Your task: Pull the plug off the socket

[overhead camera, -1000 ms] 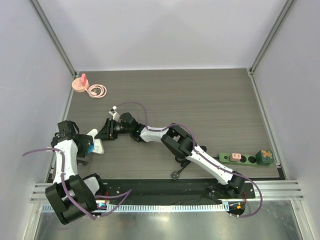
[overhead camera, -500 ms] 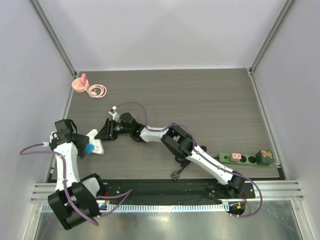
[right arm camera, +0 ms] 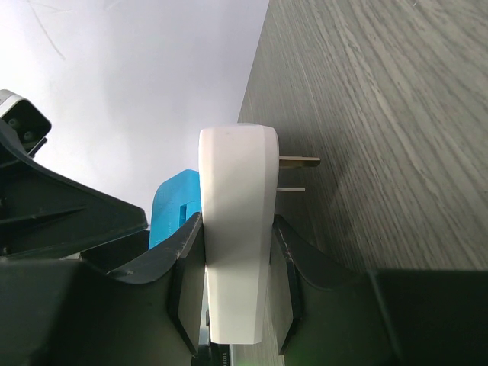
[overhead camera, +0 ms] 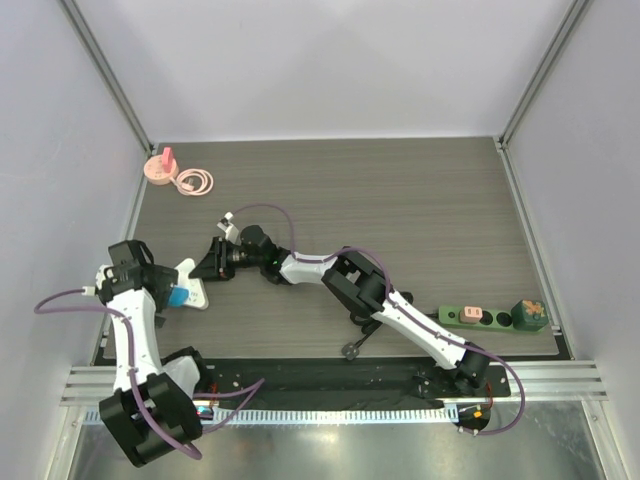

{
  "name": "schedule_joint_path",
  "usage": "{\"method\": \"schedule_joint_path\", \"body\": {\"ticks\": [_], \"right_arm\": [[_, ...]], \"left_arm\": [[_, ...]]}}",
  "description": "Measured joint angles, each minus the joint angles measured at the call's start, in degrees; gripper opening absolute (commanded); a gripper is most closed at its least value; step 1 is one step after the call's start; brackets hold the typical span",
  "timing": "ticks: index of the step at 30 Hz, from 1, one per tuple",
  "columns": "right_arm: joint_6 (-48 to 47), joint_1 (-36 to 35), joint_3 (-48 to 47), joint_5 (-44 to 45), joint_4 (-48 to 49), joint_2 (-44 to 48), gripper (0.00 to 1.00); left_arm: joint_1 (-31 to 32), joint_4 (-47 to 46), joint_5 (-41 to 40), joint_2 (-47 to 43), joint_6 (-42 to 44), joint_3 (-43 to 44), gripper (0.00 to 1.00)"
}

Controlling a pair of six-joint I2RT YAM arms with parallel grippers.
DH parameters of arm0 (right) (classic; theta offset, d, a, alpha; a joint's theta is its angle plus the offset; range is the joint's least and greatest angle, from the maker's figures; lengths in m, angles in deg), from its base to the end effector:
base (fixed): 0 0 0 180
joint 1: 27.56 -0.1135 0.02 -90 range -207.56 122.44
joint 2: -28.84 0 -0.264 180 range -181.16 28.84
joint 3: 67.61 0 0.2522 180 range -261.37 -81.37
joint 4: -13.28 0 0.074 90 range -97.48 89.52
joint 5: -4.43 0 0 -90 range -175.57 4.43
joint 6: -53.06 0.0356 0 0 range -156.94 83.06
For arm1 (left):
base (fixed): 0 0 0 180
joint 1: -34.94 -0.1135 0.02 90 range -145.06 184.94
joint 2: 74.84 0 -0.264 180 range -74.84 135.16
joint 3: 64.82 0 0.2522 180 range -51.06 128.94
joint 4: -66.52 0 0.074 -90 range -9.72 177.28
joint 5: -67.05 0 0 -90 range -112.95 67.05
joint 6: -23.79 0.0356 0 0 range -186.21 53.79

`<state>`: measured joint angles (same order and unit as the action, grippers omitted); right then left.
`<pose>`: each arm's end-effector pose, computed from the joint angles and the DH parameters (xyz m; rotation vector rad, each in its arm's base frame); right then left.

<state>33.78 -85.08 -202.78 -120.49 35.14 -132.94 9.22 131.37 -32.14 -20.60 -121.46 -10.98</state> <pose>0.3045 0.5163 0.0745 -0.3617 2.1511 2.0226 0.1449 0.0761 0.2269 -1.7783 2.0103 0.0585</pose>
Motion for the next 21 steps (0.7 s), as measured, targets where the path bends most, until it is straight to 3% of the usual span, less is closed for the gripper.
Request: {"method": "schedule_joint_path", "body": {"ticks": [5,21], "right_arm": [[-0.02,0.00,0.00,-0.02,0.00,0.00,0.01],[-0.37,0.00,-0.17,-0.17,-0.50,0.00,0.01]], "left_arm": [[-0.26,-0.39,0.94,-1.36,-0.20,-0.04,0.79],[-3.50,-5.64,9.64,5.66,0.24,-2.43,0.67]]}}
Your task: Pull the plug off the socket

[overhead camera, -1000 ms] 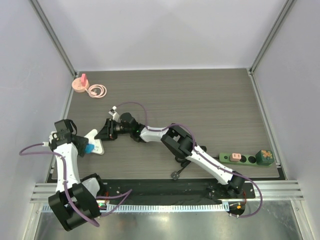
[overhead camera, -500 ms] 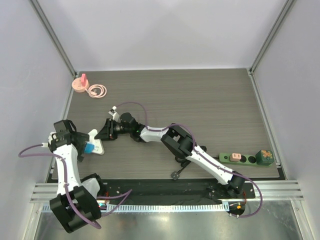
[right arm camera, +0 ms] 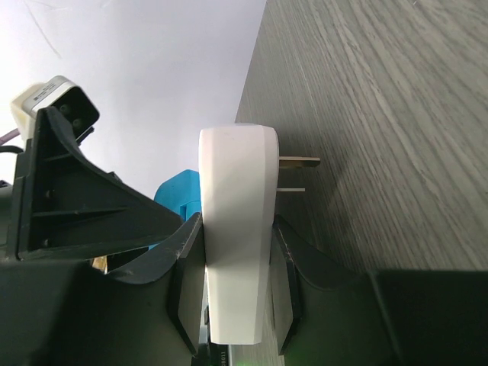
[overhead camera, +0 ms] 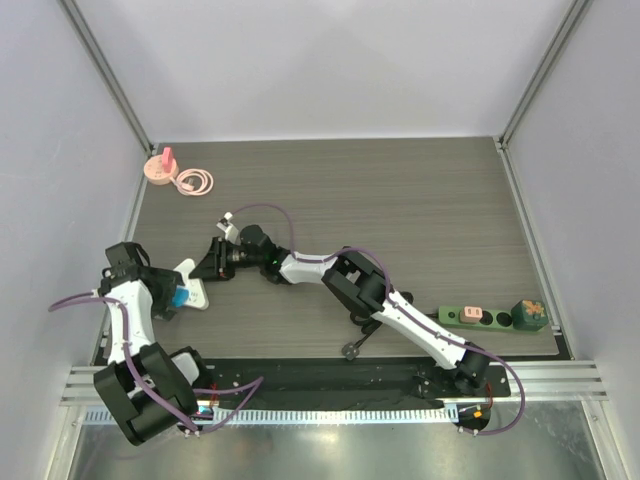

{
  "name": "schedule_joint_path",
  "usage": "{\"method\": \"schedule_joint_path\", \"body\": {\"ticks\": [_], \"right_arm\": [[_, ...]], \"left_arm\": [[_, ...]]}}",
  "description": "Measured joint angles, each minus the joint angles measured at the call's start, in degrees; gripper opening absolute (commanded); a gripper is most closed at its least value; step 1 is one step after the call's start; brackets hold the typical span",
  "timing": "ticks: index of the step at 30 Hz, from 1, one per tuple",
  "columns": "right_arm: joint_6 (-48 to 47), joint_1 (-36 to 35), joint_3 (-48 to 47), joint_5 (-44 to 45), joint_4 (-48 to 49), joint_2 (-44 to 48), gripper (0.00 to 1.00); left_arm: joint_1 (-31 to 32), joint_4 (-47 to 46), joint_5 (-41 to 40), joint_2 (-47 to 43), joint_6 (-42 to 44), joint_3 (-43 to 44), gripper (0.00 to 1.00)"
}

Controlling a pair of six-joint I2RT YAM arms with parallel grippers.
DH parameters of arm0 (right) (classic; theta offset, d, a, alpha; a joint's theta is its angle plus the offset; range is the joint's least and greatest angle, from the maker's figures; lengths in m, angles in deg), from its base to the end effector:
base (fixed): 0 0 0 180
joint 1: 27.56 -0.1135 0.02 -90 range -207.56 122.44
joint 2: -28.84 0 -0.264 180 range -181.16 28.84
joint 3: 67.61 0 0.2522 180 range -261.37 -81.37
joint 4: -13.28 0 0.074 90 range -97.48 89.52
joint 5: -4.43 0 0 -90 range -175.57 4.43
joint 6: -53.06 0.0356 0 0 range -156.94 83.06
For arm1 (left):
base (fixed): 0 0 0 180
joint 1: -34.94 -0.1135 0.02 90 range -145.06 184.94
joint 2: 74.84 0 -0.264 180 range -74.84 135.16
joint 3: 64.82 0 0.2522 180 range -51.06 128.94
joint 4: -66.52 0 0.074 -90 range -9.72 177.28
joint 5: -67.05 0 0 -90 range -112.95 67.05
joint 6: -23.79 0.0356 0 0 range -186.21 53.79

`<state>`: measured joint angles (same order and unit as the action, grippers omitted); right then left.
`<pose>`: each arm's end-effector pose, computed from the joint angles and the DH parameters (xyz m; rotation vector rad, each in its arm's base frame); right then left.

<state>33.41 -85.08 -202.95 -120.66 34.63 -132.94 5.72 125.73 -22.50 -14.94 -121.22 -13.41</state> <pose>0.3046 0.5166 0.0746 -0.3691 2.1551 2.0180 0.1560 0.0870 0.2033 -1.8499 2.0495 -0.1320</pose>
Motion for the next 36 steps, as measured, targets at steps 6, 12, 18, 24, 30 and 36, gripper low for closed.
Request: {"method": "schedule_joint_path", "body": {"ticks": [6,12,18,24,30,36], "right_arm": [[-1.57,0.00,-0.79,-0.42,-2.19,0.00,0.01],[-1.70,0.00,-0.90,-0.48,-2.45,0.00,0.01],[-1.46,0.00,-0.90,-0.50,-2.34,0.00,0.01],[-1.42,0.00,-0.90,-0.74,-2.19,0.00,0.01],[-1.49,0.00,-0.90,-0.81,-2.16,0.00,0.05],[-2.38,-0.20,-1.20,-1.29,-2.82,0.00,0.05]], "left_arm": [[-2.08,-2.93,3.39,1.60,1.07,-1.36,0.65],[-2.89,-4.15,4.63,1.60,1.95,-1.60,0.50],[-3.08,-4.09,4.70,-0.24,2.99,-1.60,0.38],[-3.06,-4.61,4.81,-3.41,3.04,-1.60,0.02],[-3.06,-4.48,4.79,-3.43,3.39,-1.60,0.00],[-3.06,-3.72,4.42,-3.96,3.41,-1.60,0.00]]}}
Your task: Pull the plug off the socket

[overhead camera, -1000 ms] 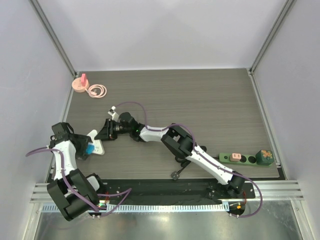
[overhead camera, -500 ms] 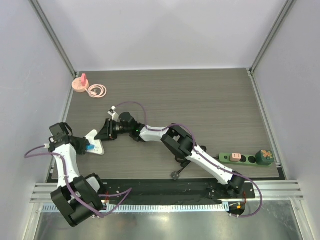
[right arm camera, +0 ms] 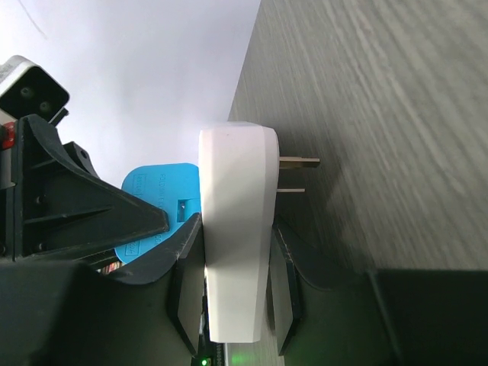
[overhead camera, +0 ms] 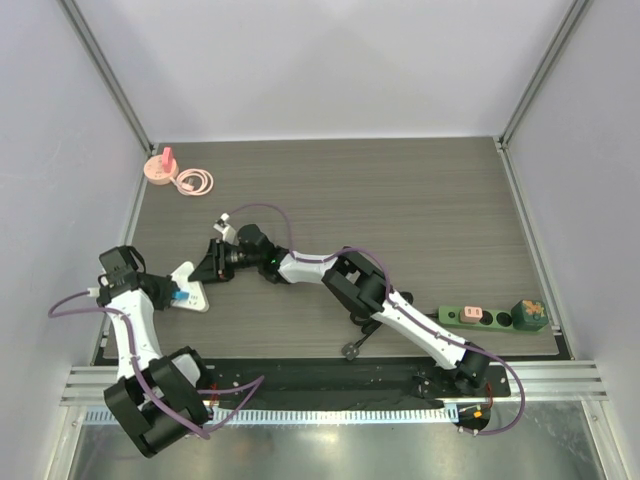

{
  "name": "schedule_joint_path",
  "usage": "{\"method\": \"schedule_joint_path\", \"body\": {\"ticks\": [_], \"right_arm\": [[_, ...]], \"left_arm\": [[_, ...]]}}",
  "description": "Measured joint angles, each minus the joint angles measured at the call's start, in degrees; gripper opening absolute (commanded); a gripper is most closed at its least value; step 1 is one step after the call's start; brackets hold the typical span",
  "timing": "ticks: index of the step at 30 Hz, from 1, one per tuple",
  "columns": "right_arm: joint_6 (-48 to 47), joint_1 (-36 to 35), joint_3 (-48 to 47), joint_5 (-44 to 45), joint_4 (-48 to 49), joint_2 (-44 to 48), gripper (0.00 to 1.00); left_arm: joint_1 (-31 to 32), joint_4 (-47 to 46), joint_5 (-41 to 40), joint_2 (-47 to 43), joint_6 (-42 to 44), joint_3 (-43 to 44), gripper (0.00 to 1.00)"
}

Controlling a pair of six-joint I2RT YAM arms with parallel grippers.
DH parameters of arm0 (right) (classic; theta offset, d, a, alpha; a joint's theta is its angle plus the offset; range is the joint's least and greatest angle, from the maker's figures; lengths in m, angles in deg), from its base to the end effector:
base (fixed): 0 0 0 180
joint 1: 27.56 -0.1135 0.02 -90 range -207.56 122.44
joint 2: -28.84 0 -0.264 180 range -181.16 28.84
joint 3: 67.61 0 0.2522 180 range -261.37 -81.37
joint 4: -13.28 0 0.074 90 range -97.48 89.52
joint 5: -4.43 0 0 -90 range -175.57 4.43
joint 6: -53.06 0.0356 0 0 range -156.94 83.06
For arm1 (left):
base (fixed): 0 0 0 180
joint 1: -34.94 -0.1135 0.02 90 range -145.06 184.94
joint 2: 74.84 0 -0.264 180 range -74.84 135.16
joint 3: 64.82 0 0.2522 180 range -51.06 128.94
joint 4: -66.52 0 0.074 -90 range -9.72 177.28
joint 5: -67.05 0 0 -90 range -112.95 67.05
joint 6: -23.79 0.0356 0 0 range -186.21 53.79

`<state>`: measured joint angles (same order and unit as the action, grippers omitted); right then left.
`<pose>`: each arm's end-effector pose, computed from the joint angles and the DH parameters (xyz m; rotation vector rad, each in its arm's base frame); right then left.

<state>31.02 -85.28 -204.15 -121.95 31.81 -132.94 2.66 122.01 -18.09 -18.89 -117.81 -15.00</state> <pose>0.3030 0.5193 0.0765 -0.4283 2.1695 1.9978 0.1495 0.0909 0.2090 -1.7556 1.9966 -0.2240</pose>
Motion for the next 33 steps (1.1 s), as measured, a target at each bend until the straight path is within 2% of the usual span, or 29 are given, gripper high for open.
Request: {"method": "schedule_joint_path", "body": {"ticks": [2,10,20,33], "right_arm": [[-1.05,-0.33,-1.36,-0.59,-2.14,-0.20,0.01],[-7.06,-2.51,-9.81,-0.68,-11.50,-1.25,0.01],[-11.50,-3.10,-11.45,-1.38,-16.68,-1.14,0.01],[-12.81,-4.00,-15.30,3.37,-26.95,-0.94,0.01]], "left_arm": [[0.00,1.18,-0.87,-0.79,0.02,0.00,0.00],[-0.57,5.03,-5.97,-8.13,1.22,0.15,0.00],[-0.50,8.81,-8.41,-9.46,0.42,0.57,0.00],[0.02,10.49,-4.79,-13.31,1.22,6.51,0.00]]}}
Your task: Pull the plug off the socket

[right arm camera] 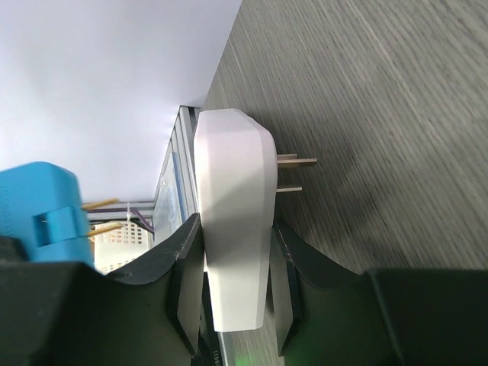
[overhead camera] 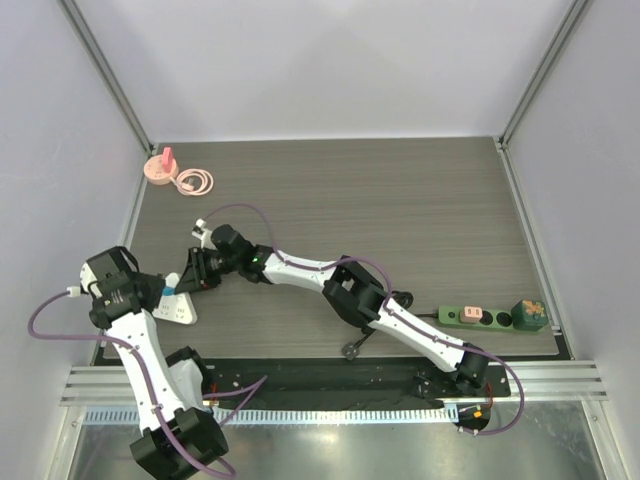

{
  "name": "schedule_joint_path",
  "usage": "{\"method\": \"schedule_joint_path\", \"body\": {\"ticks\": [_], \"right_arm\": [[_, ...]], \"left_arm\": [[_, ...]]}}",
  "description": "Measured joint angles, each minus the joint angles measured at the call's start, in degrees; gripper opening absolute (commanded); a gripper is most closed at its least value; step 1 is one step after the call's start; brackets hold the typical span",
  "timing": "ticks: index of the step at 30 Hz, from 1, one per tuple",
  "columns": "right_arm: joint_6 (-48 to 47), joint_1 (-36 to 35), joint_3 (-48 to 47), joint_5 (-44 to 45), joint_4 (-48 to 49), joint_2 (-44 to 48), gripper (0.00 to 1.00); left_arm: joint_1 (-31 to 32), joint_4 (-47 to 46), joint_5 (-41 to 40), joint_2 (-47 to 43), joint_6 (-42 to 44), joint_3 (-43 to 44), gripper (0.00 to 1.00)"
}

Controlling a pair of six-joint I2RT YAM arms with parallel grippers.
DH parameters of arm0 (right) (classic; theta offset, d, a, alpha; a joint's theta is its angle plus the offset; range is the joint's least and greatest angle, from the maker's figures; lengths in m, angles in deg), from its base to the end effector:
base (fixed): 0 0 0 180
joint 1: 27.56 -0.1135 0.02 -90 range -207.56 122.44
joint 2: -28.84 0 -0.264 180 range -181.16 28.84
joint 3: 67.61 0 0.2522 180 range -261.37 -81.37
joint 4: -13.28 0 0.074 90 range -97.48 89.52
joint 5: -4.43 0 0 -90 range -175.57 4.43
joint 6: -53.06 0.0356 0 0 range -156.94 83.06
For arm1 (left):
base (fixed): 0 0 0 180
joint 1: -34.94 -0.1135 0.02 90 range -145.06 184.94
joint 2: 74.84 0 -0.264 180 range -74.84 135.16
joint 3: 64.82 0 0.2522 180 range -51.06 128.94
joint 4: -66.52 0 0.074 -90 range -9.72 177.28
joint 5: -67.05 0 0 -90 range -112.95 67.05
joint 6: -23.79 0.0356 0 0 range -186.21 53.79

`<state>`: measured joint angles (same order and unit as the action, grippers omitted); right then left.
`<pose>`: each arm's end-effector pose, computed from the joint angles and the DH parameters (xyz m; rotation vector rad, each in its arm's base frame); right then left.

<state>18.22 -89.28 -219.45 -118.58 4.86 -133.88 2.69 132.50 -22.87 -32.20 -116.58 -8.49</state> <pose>0.2756 0.5532 0.1100 -0.6199 2.2896 1.7631 0.1166 0.0735 0.2653 -1.6423 1.8696 -0.1355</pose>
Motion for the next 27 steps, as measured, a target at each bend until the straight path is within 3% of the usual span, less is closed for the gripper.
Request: {"method": "schedule_joint_path", "body": {"ticks": [13,15,16,19,24,27], "right_arm": [[1.33,-0.07,-0.13,-0.24,2.05,-0.72,0.03],[1.66,-0.04,-0.09,-0.66,2.84,-0.94,0.11],[1.73,-0.04,0.17,-0.83,3.34,-0.96,0.23],[1.95,0.04,1.40,-1.36,5.44,-0.94,0.39],[2.03,0.66,3.43,-2.56,7.43,-0.94,0.57],[0.94,1.20,5.70,-3.93,8.96,0.90,0.79]], "left_arm": [[4.02,-0.57,3.93,0.07,1.40,6.84,0.00],[5.66,-1.95,4.96,0.07,1.36,7.10,0.00],[6.47,-2.47,5.35,0.09,1.36,7.10,0.00],[9.14,-3.74,5.81,0.44,1.46,7.15,0.00],[12.94,-4.83,5.79,2.21,1.88,8.33,0.00],[16.46,-5.70,5.92,3.15,2.49,9.57,0.00]]}}
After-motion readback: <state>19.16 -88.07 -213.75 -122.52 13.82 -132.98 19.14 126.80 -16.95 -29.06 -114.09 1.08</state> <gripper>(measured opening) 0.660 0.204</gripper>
